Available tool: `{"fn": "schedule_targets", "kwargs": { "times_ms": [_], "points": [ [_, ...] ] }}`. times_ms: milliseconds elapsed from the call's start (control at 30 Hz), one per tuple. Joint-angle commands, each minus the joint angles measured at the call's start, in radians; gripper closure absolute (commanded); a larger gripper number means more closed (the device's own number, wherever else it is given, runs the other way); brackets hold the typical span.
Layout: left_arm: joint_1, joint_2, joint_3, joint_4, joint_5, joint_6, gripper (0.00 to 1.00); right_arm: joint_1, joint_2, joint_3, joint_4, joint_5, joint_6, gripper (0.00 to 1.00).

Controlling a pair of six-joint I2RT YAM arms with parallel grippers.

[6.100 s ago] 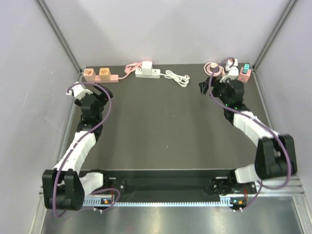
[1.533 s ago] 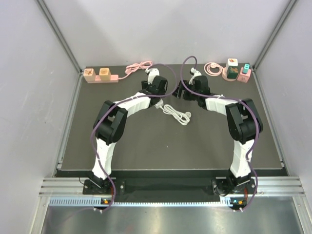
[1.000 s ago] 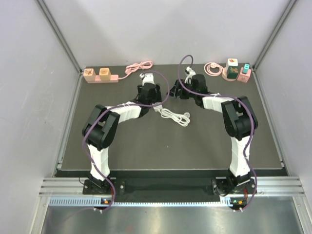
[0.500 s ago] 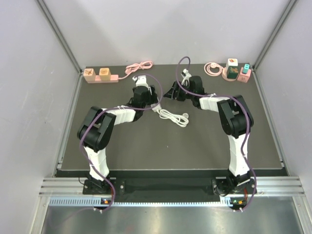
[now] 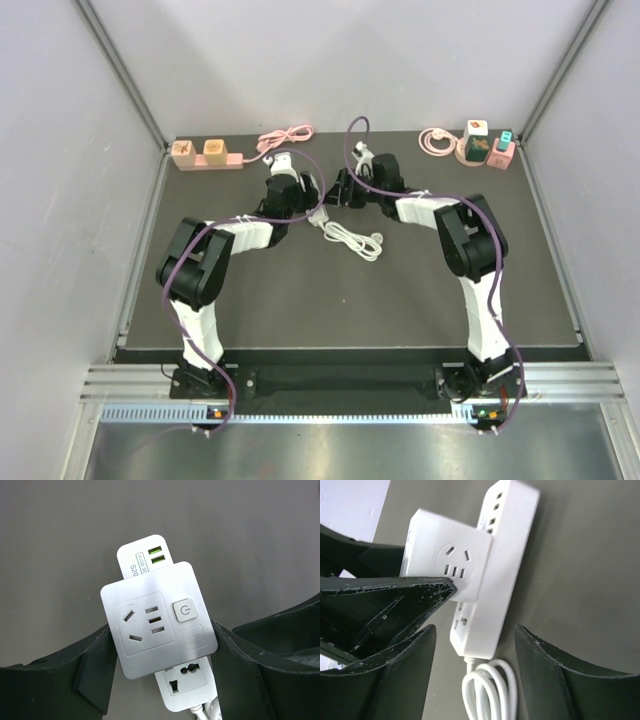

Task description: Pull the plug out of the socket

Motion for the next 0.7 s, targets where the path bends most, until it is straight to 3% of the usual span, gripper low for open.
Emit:
{"fn": "schedule_targets", "kwargs": {
  "times_ms": [0,667],
  "points": [
    [0.003,-0.052,0.037,0.13,0.026,-0.026,1.0,0.026,0.023,0.057,-0.022,-0.034,-0.028,0.37],
    [0.005,-0.074,0.031,0.142,0.059,-0.017,1.0,0.044,0.123,0.155,-0.05,-0.006,0.048,0.52]
  ]
}}
